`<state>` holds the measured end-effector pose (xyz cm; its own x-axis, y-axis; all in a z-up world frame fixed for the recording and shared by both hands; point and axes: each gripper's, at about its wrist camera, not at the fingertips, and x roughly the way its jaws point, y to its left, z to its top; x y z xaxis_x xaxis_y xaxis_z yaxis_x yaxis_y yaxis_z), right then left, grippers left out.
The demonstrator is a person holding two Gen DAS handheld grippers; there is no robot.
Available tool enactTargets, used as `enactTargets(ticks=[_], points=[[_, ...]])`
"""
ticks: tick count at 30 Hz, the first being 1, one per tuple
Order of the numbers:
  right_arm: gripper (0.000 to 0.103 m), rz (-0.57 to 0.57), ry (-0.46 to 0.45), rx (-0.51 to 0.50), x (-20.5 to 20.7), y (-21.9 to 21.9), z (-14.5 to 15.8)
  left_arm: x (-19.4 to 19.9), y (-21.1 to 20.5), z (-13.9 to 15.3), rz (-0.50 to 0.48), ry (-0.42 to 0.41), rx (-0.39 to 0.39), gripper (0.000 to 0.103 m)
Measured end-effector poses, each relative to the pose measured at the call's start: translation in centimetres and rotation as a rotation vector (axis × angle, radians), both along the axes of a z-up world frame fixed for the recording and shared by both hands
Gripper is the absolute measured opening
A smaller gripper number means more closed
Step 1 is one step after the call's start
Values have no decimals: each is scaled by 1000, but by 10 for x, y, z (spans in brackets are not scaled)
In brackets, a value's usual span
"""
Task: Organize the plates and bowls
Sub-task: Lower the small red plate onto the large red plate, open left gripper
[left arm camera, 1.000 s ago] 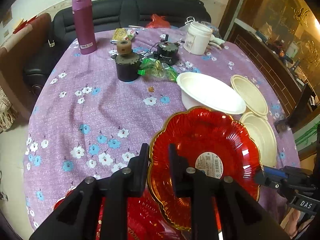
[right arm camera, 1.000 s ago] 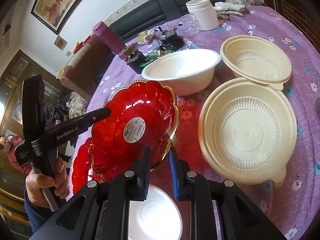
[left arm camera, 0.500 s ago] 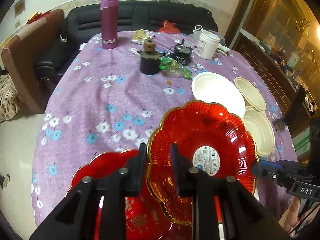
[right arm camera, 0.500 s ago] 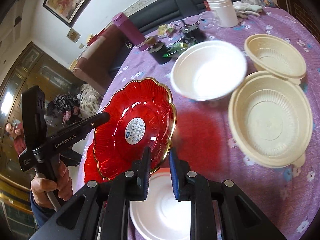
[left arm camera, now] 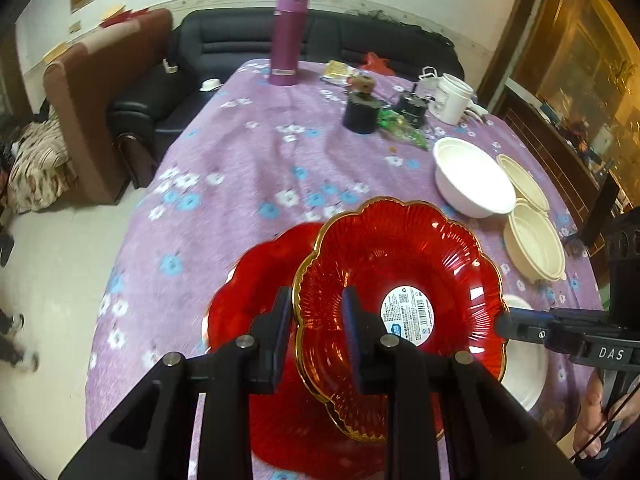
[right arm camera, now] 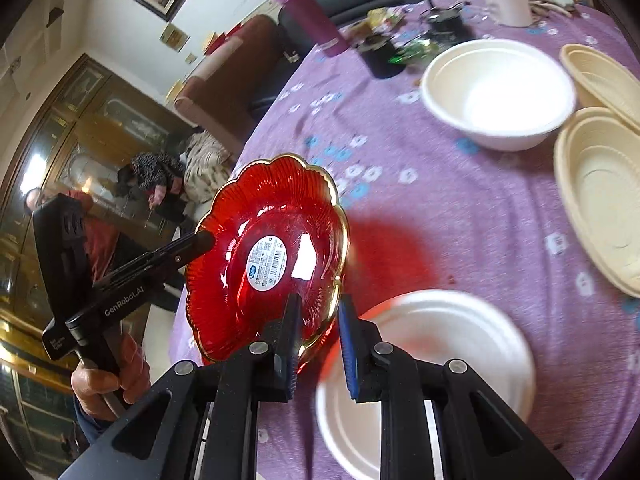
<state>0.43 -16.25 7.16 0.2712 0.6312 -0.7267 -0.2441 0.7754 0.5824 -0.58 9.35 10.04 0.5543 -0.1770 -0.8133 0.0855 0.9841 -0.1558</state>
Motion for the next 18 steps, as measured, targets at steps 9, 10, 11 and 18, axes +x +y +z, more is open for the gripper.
enactTargets(ticks=[9, 10, 11, 18], points=[[22, 76, -28, -60, -3, 41, -10, -10, 28, -25, 71, 34, -13, 23], [22, 82, -35, -73, -4, 45, -11, -11, 28, -27, 73, 36, -10, 23], [22, 84, -42, -83, -5, 48, -12, -11, 28, -29, 74, 37, -4, 23], [22, 111, -85, -187, -7, 64, -21, -14, 23, -38, 80, 29, 59, 23]])
